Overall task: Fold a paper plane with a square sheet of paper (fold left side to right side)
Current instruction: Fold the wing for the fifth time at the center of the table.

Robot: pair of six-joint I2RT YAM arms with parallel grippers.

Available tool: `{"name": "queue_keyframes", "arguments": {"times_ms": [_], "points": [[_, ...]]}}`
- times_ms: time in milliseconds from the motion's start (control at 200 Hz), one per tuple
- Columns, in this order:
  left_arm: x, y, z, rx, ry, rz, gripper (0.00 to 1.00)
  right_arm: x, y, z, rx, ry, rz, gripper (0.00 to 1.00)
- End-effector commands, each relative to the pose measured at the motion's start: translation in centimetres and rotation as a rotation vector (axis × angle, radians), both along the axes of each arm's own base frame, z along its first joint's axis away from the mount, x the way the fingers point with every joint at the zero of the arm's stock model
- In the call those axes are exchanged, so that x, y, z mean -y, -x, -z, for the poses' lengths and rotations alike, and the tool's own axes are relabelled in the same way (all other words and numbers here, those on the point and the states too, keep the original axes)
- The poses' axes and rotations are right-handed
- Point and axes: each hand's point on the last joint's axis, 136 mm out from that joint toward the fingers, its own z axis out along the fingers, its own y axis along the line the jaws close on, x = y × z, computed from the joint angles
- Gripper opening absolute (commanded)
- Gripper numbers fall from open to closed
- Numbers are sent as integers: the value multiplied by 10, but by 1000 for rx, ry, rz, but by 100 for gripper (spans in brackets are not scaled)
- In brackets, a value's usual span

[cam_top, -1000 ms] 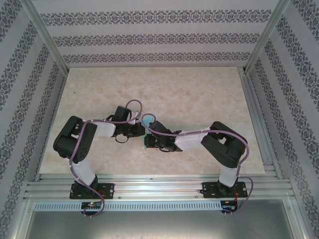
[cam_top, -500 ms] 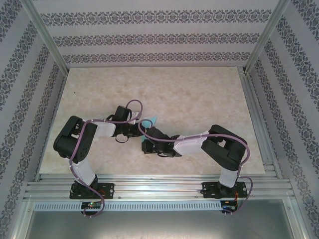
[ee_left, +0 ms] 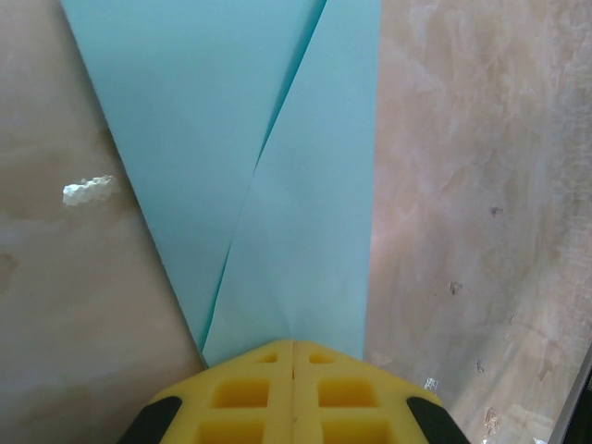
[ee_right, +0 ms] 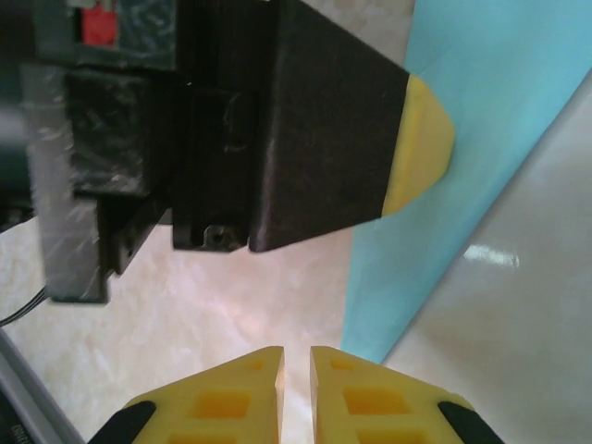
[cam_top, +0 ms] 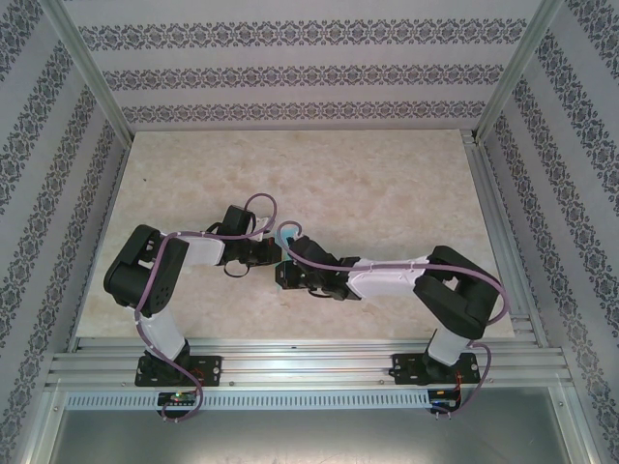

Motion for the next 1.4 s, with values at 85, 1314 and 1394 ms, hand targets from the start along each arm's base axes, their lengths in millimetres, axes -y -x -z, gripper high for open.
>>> {"name": "queue_keyframes", "arguments": {"times_ms": [85, 1314, 1394], "points": [[-41, 28, 79, -107, -301, -39, 0, -11, -5, 22, -15, 26, -20, 16], [-40, 28, 75, -102, -298, -42, 0, 37, -48, -44, 72, -113, 72, 17], [-39, 28, 73, -99, -290, -40, 0, 32, -60, -37, 68, -107, 83, 17]]}}
